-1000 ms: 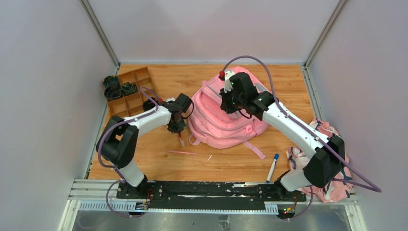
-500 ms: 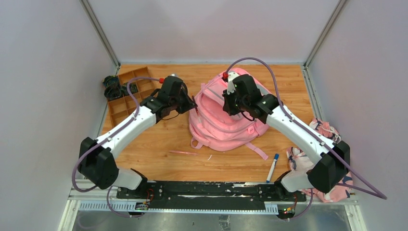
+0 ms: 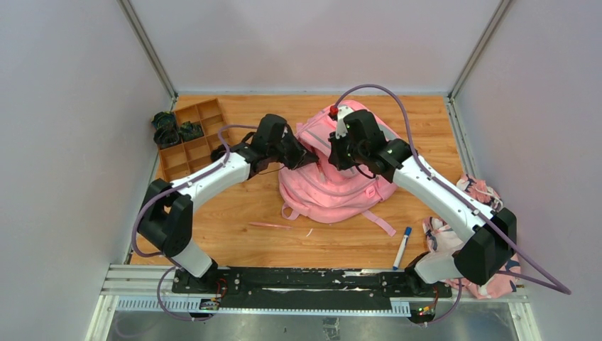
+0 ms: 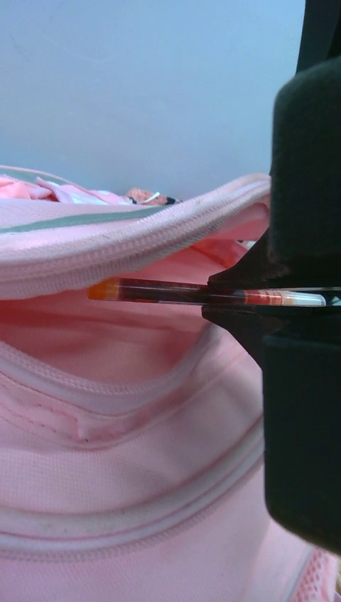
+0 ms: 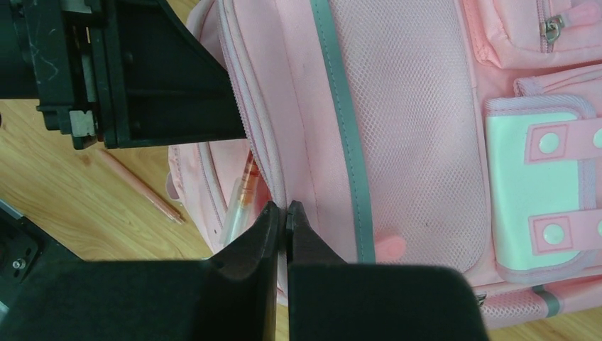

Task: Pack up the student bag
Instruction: Place the stationery in the student bag.

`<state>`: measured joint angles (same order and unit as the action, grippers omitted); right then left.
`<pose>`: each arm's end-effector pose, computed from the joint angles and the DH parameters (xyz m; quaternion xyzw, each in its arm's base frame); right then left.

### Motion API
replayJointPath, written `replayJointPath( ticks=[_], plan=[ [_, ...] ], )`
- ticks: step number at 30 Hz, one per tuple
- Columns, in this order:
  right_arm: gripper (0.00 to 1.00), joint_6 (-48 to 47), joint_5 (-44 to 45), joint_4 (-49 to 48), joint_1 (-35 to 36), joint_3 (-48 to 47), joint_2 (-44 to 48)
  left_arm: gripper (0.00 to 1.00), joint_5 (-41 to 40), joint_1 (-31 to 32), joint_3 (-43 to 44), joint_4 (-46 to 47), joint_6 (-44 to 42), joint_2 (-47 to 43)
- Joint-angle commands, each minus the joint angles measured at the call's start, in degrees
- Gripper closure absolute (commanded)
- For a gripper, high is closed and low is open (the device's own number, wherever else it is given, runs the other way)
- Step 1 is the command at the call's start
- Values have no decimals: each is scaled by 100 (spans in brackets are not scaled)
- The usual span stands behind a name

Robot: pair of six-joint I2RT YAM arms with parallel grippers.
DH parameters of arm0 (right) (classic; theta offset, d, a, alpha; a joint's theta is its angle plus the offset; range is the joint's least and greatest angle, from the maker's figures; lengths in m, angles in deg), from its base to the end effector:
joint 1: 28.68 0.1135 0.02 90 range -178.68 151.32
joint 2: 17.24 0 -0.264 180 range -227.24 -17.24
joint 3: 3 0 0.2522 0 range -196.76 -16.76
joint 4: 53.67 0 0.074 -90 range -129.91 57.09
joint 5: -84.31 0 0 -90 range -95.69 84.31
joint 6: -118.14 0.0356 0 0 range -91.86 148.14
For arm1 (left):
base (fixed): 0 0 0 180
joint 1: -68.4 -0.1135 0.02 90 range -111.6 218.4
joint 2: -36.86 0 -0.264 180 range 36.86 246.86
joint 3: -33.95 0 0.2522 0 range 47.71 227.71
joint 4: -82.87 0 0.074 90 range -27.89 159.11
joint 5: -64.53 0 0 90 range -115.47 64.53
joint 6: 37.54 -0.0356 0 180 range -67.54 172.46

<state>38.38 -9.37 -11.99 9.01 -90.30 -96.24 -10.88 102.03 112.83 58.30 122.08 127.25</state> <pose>0.2444 0.1917 0.3488 -0.2236 0.8512 0.2184 0.4217 0.2919 -0.2049 0.2633 -0.2184 0.8586 -0.4228 0.1904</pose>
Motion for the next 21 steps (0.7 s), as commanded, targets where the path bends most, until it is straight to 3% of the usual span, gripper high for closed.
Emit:
replayJointPath(
  ticks=[1, 3, 4, 6, 10, 16, 21],
  plan=[
    [100, 266, -187, -249, -60, 10, 166, 100, -143, 65, 91, 509, 405, 246],
    [100, 311, -205, -288, -54, 23, 166, 100, -384, 65, 211, 445, 409, 412],
    [100, 315, -227, -290, -54, 15, 166, 94, -420, 63, 212, 600, 423, 476],
    [100, 337, -238, -288, -45, 19, 181, 67, -439, 65, 228, 713, 456, 530],
    [100, 346, -221, -293, -43, 92, 251, 45, -444, 108, 102, 950, 281, 318],
    [100, 351, -253, -304, -46, 144, 236, 45, -441, 162, -571, 1028, -288, -669],
    [100, 364, -309, -322, -49, 157, 214, 56, -661, 174, -1339, 404, -768, -1760]
  ],
)
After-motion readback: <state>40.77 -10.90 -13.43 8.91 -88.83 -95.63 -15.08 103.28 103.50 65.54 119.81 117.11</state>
